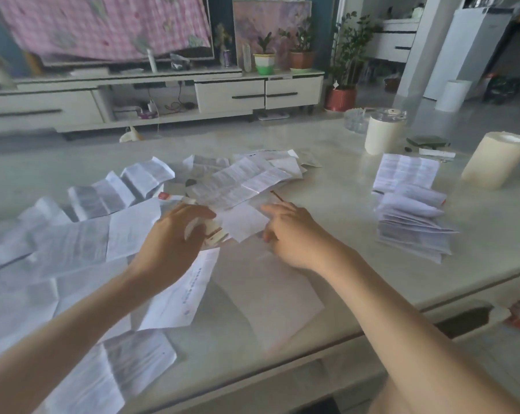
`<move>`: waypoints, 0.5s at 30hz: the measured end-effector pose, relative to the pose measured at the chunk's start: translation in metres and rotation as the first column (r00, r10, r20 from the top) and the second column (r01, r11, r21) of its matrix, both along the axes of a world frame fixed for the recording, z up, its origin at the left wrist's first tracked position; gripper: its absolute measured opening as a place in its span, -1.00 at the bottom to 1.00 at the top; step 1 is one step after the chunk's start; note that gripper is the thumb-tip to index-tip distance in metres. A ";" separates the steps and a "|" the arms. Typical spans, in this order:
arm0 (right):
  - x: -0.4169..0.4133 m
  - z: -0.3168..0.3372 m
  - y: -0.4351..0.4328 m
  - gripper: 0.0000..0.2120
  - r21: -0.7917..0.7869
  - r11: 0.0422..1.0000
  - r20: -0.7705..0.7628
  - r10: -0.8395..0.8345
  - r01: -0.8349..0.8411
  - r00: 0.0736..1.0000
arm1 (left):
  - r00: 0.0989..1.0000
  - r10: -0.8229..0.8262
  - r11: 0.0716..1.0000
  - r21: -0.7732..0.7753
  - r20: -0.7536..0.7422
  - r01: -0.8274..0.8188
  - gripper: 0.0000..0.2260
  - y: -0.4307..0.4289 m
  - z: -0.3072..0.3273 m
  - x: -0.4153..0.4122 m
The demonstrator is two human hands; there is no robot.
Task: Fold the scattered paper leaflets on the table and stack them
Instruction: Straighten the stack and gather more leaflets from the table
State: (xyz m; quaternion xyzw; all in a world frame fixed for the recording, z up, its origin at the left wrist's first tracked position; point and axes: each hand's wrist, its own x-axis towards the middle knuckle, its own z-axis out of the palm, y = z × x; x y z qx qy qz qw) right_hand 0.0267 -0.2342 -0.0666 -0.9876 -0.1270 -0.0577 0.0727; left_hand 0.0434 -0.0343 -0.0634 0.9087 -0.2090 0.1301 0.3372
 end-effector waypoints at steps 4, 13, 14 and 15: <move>0.005 -0.005 0.002 -0.67 -0.160 0.987 -0.067 -0.023 0.012 0.997 | 0.999 0.011 1.000 -0.028 -0.032 -0.012 -0.74 0.009 -0.004 -0.003; -0.002 0.030 0.000 -0.69 0.450 0.891 0.464 -0.177 -0.059 0.868 | 0.999 -0.022 0.997 -0.070 -0.027 0.020 -0.56 0.008 0.017 0.004; -0.001 0.033 -0.001 -0.70 0.474 0.874 0.549 -0.197 -0.109 0.812 | 0.999 -0.039 0.996 -0.083 -0.026 0.037 -0.48 0.005 0.022 0.006; -0.002 0.037 -0.002 -0.71 0.493 0.858 0.601 -0.216 -0.145 0.770 | 0.998 -0.061 0.993 -0.104 -0.018 0.059 -0.43 0.002 0.026 0.007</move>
